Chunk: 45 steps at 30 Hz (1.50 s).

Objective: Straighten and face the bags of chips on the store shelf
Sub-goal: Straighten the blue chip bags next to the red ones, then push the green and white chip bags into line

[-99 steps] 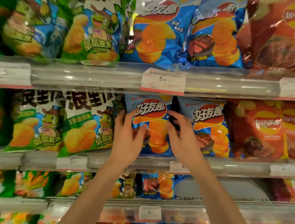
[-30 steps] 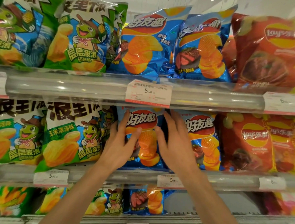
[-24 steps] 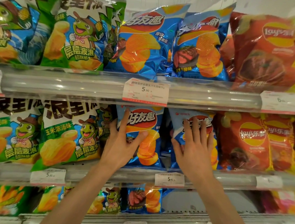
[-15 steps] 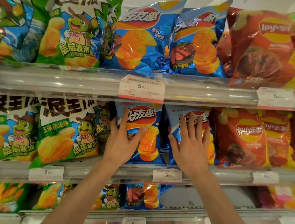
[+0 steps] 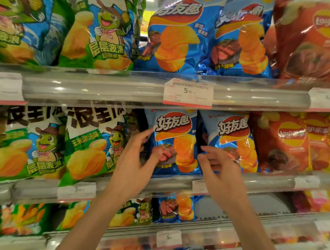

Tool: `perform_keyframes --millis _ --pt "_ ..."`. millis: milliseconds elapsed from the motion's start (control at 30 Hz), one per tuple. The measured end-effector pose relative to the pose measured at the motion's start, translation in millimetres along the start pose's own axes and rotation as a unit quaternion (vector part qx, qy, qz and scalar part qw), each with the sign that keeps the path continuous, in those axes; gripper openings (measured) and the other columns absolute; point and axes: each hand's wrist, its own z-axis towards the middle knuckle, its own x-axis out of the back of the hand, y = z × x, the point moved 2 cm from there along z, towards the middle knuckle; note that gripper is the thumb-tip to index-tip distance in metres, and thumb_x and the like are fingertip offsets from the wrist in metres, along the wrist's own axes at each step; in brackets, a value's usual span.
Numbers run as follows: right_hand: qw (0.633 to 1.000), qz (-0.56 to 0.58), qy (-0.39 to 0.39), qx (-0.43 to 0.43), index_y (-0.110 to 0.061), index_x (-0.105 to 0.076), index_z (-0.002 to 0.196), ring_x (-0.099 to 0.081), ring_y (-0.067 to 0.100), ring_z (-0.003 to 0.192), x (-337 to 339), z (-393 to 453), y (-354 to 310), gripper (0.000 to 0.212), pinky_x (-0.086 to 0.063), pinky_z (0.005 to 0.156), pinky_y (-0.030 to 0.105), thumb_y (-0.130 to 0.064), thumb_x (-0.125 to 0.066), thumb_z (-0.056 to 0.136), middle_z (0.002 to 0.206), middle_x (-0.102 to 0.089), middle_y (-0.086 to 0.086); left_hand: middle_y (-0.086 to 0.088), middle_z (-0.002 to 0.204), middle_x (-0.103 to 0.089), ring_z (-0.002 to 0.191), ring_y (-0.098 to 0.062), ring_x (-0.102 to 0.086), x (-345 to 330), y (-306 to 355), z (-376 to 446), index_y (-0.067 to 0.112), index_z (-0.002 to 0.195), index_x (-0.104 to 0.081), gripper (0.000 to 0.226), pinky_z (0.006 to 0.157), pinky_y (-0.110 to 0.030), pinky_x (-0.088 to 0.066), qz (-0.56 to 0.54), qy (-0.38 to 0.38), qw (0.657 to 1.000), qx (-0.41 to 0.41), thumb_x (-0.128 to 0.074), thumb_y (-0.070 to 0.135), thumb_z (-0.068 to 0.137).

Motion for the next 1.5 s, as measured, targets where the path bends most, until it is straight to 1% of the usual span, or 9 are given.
perform_keyframes --millis 133,300,600,767,967,1067,1167,1367,1500 --pt "0.995 0.074 -0.013 -0.059 -0.033 -0.065 0.110 -0.066 0.007 0.078 -24 -35 -4 0.015 -0.052 0.063 0.020 -0.034 -0.059 0.097 0.086 -0.072 -0.010 0.016 0.117 -0.063 0.105 0.003 -0.061 23 -5 -25 0.032 0.133 -0.053 0.040 0.086 -0.014 -0.050 -0.058 -0.024 0.998 0.027 -0.061 0.033 0.094" --pt "0.989 0.106 -0.037 -0.100 -0.031 -0.067 0.110 -0.069 0.012 0.080 -40 -69 -9 0.019 -0.058 0.072 0.030 -0.037 -0.057 0.095 0.088 -0.073 -0.007 0.022 0.103 -0.068 0.098 0.001 -0.063 46 -18 -55 0.033 0.128 -0.055 0.032 0.081 -0.007 -0.046 -0.086 -0.018 0.994 0.063 -0.060 0.029 0.097" --pt "0.985 0.133 -0.069 -0.090 -0.031 -0.068 0.104 -0.070 0.013 0.085 -44 -80 -15 0.024 -0.058 0.079 0.036 -0.043 -0.055 0.088 0.087 -0.075 -0.006 0.013 0.101 -0.072 0.096 -0.005 -0.068 76 -24 -93 0.038 0.122 -0.059 0.027 0.083 -0.020 -0.052 -0.089 0.061 0.988 0.114 -0.060 0.030 0.096" --pt "0.981 0.137 -0.097 -0.098 -0.029 -0.069 0.105 -0.069 0.005 0.080 -64 -77 -22 0.015 -0.054 0.071 0.018 -0.022 -0.059 0.097 0.085 -0.075 -0.010 0.016 0.099 -0.069 0.095 -0.003 -0.066 106 -28 -93 0.040 0.118 -0.060 0.026 0.084 -0.031 -0.054 -0.060 0.125 0.984 0.113 -0.062 0.030 0.095" --pt "0.987 0.100 -0.111 -0.057 -0.034 -0.066 0.108 -0.064 -0.005 0.090 -88 -59 -61 0.014 -0.051 0.077 0.014 -0.033 -0.058 0.096 0.092 -0.072 -0.021 0.010 0.133 -0.045 0.122 0.005 -0.045 129 -35 -68 0.040 0.138 -0.047 0.045 0.099 -0.025 -0.041 0.003 0.188 0.981 0.056 -0.059 0.037 0.095" --pt "0.992 0.084 -0.095 -0.023 -0.028 -0.065 0.118 -0.060 -0.008 0.099 -116 -40 -87 0.024 -0.048 0.081 0.010 -0.036 -0.058 0.097 0.104 -0.067 -0.019 0.000 0.148 -0.034 0.138 -0.012 -0.033 131 -35 -49 0.042 0.147 -0.035 0.055 0.113 -0.036 -0.033 0.042 0.155 0.986 0.035 -0.057 0.032 0.098" --pt "0.994 0.073 -0.080 -0.013 -0.025 -0.057 0.133 -0.059 -0.002 0.110 -149 -17 -106 0.042 -0.050 0.095 0.024 -0.047 -0.054 0.097 0.118 -0.065 -0.014 -0.006 0.160 -0.021 0.149 -0.019 -0.017 130 -30 -33 0.044 0.151 -0.027 0.059 0.114 -0.033 -0.021 0.078 0.116 0.990 0.021 -0.054 0.030 0.100" --pt "0.991 0.087 -0.101 -0.033 -0.034 -0.054 0.119 -0.064 0.006 0.106 -178 -2 -108 0.022 -0.052 0.096 0.034 -0.040 -0.056 0.098 0.114 -0.068 -0.010 -0.007 0.164 -0.013 0.153 -0.020 -0.009 124 -35 -18 0.045 0.151 -0.026 0.059 0.115 -0.031 -0.015 0.094 0.083 0.992 0.020 -0.050 0.022 0.103" --pt "0.998 0.058 -0.016 0.008 -0.033 -0.056 0.127 -0.063 0.009 0.106 -166 0 -108 0.045 -0.054 0.090 0.034 -0.059 -0.056 0.090 0.116 -0.063 -0.006 0.006 0.162 -0.015 0.150 -0.009 -0.014 123 -37 -13 0.050 0.148 -0.027 0.057 0.113 -0.024 -0.016 0.035 0.068 0.997 0.002 -0.047 0.021 0.104"
